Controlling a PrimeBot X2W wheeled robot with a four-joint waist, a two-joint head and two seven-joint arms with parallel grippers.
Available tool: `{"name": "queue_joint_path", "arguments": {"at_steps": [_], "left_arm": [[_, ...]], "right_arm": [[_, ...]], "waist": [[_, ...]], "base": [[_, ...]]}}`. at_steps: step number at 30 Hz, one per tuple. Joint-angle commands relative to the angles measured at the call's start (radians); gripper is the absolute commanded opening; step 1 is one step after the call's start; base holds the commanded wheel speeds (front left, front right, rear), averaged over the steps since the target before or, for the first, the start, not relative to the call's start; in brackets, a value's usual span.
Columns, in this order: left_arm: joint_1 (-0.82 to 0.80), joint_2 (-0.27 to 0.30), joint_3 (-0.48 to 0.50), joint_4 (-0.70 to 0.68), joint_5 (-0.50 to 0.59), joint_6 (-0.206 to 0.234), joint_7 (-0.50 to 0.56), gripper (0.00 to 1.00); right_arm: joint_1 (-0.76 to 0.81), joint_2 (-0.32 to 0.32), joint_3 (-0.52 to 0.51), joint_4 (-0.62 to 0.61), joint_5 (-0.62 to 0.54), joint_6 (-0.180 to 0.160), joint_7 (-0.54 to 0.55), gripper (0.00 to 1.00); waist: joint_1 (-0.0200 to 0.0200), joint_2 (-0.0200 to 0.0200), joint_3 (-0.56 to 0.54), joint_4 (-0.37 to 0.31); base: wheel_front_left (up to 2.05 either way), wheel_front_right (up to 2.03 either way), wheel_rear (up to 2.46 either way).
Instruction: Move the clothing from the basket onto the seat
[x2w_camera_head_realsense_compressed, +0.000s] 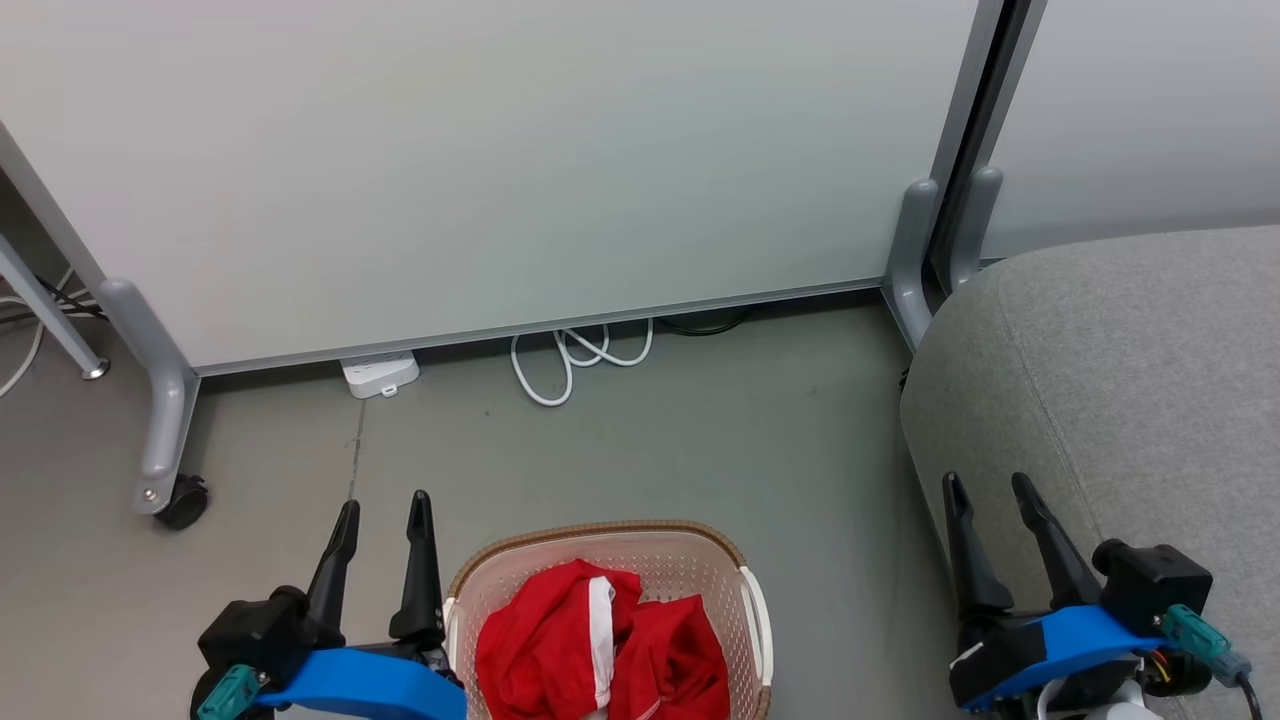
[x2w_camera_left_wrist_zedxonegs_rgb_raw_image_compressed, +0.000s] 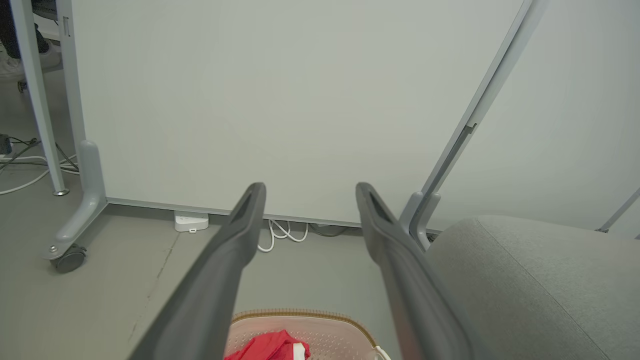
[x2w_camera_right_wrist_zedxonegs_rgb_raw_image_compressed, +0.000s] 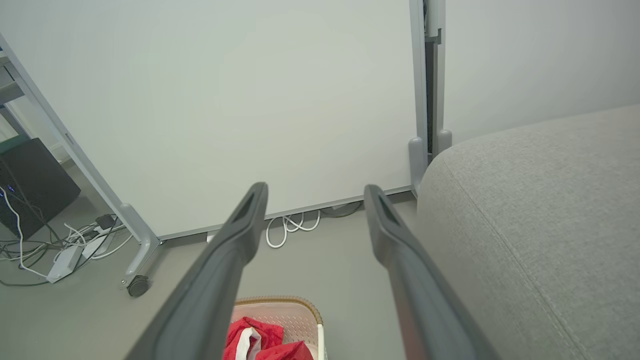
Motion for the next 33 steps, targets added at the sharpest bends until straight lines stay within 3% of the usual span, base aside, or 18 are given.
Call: {"name": "queue_joint_path", "arguments": {"at_steps": [1, 33], "left_arm": [[-0.018, 0.006, -0.003, -0.002, 0.02, 0.002, -0.01, 1.0], [-0.014, 0.009, -0.024, 0.002, 0.218, 0.028, -0.071, 1.0]], "right_arm": [[-0.008, -0.005, 0.003, -0.007, -0.021, 0.0, -0.01, 1.0], [-0.011, -0.006, 0.017, -0.014, -0.282, 0.0, -0.054, 1.0]], "waist": [[0.0, 0.0, -0.001, -0.001], [0.0, 0.0, 0.003, -0.008]], "base": [[0.0, 0.0, 0.0], [0.0, 0.0, 0.0]]}}
